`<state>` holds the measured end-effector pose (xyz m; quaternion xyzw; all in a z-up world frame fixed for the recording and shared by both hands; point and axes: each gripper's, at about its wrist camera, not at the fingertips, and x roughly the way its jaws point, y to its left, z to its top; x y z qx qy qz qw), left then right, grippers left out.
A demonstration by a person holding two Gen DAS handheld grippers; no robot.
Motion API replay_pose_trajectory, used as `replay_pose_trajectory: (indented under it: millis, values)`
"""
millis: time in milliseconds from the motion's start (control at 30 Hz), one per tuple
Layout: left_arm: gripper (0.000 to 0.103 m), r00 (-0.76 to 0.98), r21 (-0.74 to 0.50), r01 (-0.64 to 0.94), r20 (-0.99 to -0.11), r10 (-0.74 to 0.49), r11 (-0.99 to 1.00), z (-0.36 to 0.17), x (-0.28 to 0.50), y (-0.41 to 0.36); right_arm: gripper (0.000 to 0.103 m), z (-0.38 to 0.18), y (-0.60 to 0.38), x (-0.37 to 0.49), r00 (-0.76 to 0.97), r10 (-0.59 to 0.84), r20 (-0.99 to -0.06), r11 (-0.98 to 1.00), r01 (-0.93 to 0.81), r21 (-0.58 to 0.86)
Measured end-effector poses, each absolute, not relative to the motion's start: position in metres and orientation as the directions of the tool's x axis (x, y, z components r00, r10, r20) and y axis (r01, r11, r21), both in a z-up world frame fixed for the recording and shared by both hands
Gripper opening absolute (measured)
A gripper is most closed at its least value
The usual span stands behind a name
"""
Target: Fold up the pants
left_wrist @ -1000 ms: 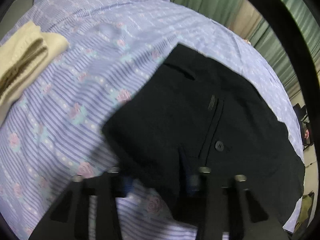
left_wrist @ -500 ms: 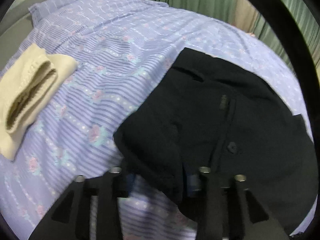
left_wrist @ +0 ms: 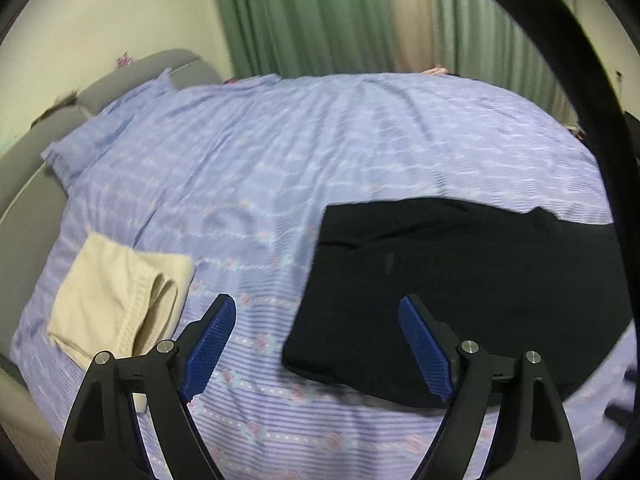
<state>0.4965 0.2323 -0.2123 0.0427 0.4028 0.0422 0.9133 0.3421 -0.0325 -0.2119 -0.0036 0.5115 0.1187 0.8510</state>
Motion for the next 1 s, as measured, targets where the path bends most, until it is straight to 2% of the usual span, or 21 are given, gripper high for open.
replay_pose_trajectory:
  millis: [100, 233, 400, 533, 767, 1000]
  values:
    - [0.085, 0.689, 0.065, 0.005, -0.723, 0.044, 0.998, -0.174, 0.486, 0.220, 0.064, -0.172, -0.057, 0.348, 0.516, 0.162, -0.841, 0.983, -0.160, 0.092]
    - [0.093, 0.690, -0.017, 0.063, -0.722, -0.056, 0.998, -0.132, 0.463, 0.201, 0.065, -0.118, -0.096, 0.346, 0.578, 0.110, -0.808, 0.994, -0.071, 0.085]
    - [0.093, 0.699, -0.058, 0.145, -0.701, -0.144, 0.988, -0.099, 0.439, 0.153, 0.066, -0.059, -0.154, 0.317, 0.656, 0.044, -0.753, 0.988, 0.086, 0.132]
    - [0.093, 0.707, -0.111, 0.201, -0.671, -0.222, 0.973, -0.075, 0.416, 0.109, 0.066, -0.032, -0.186, 0.288, 0.697, -0.021, -0.717, 0.986, 0.131, 0.099]
    - [0.094, 0.731, -0.085, 0.251, -0.636, -0.247, 0.964, -0.042, 0.376, 0.022, 0.066, -0.003, -0.265, 0.242, 0.756, -0.094, -0.648, 0.981, 0.182, 0.071]
    - [0.095, 0.755, -0.077, 0.193, -0.625, -0.198, 0.978, -0.026, 0.326, -0.094, 0.066, 0.013, -0.363, 0.222, 0.796, -0.027, -0.604, 0.993, 0.090, 0.074]
